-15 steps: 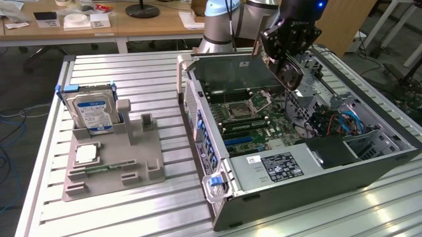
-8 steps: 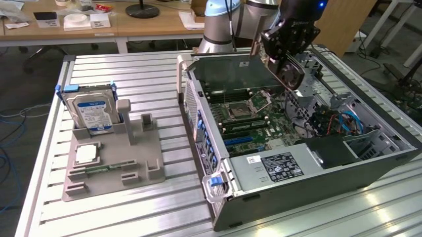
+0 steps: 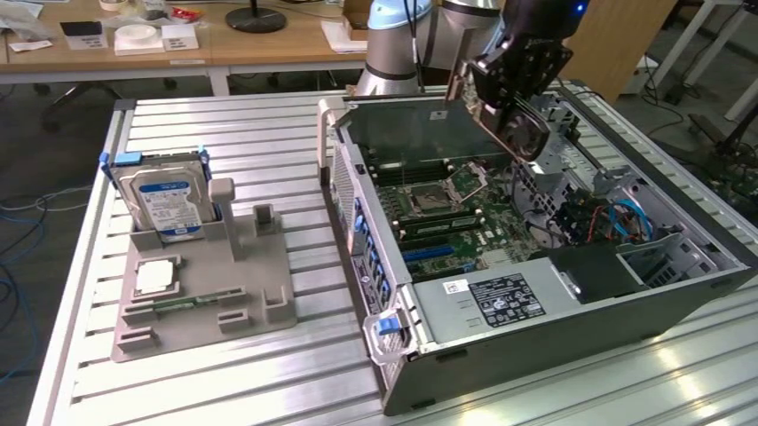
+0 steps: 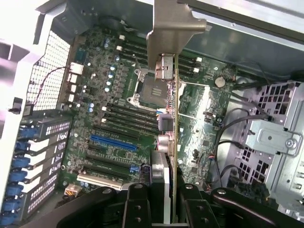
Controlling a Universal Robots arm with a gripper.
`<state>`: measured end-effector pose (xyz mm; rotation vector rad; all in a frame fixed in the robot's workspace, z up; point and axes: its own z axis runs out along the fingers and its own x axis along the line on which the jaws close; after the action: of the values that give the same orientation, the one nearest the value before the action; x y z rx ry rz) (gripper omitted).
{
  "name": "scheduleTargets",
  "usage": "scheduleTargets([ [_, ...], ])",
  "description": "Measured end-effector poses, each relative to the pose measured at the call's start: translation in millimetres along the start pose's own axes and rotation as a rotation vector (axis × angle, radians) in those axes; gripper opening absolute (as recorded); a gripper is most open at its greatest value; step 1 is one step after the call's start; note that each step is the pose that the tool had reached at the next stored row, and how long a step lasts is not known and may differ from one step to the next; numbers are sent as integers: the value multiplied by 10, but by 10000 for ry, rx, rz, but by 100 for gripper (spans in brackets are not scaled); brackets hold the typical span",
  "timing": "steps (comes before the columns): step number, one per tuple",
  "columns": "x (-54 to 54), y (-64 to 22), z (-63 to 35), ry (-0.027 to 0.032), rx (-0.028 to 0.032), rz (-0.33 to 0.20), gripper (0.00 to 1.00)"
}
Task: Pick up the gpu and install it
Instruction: 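Insert the gpu into the slot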
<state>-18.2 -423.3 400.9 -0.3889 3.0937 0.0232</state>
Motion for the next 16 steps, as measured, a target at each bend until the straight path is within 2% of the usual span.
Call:
scheduleTargets([
  [16,0,0,0,19,-41,-1604,28],
])
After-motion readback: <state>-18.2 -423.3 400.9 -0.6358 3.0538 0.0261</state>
